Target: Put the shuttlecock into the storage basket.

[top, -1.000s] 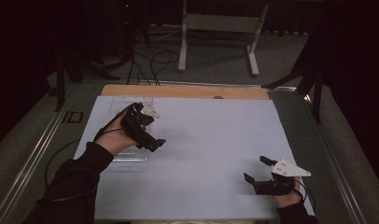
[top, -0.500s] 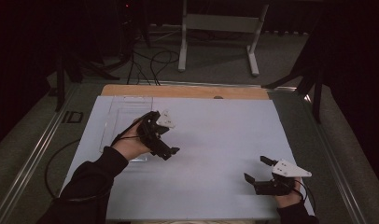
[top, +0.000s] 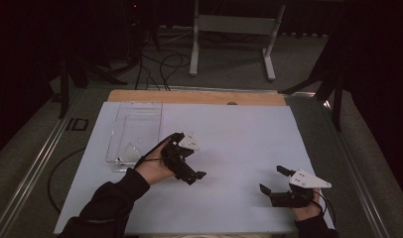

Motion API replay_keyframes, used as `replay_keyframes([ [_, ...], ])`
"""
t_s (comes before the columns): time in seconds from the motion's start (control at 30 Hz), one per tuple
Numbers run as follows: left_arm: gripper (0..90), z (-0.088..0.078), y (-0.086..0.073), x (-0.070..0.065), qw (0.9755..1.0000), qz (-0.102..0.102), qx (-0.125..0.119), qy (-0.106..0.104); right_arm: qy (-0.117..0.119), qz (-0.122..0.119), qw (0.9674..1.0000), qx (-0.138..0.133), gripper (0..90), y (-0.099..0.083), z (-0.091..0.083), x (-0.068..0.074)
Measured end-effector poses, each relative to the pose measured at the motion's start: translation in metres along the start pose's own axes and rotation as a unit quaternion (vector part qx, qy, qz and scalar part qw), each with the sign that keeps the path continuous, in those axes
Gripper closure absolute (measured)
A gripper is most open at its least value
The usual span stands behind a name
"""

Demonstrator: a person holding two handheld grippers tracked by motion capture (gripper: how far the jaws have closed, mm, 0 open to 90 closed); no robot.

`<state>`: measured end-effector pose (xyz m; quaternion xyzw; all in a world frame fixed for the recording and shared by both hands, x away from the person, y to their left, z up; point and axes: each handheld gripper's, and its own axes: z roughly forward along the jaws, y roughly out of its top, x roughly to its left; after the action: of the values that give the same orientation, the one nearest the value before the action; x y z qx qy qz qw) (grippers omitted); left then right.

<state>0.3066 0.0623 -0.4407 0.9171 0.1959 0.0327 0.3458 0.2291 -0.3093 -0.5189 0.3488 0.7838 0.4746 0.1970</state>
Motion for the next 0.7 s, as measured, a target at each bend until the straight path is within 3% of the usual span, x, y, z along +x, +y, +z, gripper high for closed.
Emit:
replay_keyframes([
  [0.17,0.0,0.007,-0.004,-0.008,0.9999,0.003,0.002,-0.011,0.0,-0.001,1.0,0.001,8.3,0.0,0.0,0.0],
  [0.27,0.0,0.012,-0.009,-0.018,0.9995,0.017,-0.001,-0.026,0.0,0.0,1.0,0.001,8.3,0.0,0.0,0.0],
  [0.37,0.0,0.014,-0.013,-0.022,0.9994,0.022,-0.007,-0.027,0.0,-0.002,1.0,0.001,8.3,0.0,0.0,0.001],
  [0.47,0.0,0.018,-0.022,-0.027,0.999,0.016,-0.014,-0.04,0.002,-0.002,1.0,0.001,8.3,0.0,0.001,0.001],
  [0.57,0.0,0.02,-0.027,-0.029,0.999,0.018,-0.009,-0.04,0.003,-0.003,1.0,0.003,8.3,0.0,0.001,0.001],
  [0.7,0.0,0.019,-0.045,-0.033,0.998,0.033,-0.014,-0.052,0.003,-0.002,1.0,0.002,8.3,0.0,0.001,0.001],
])
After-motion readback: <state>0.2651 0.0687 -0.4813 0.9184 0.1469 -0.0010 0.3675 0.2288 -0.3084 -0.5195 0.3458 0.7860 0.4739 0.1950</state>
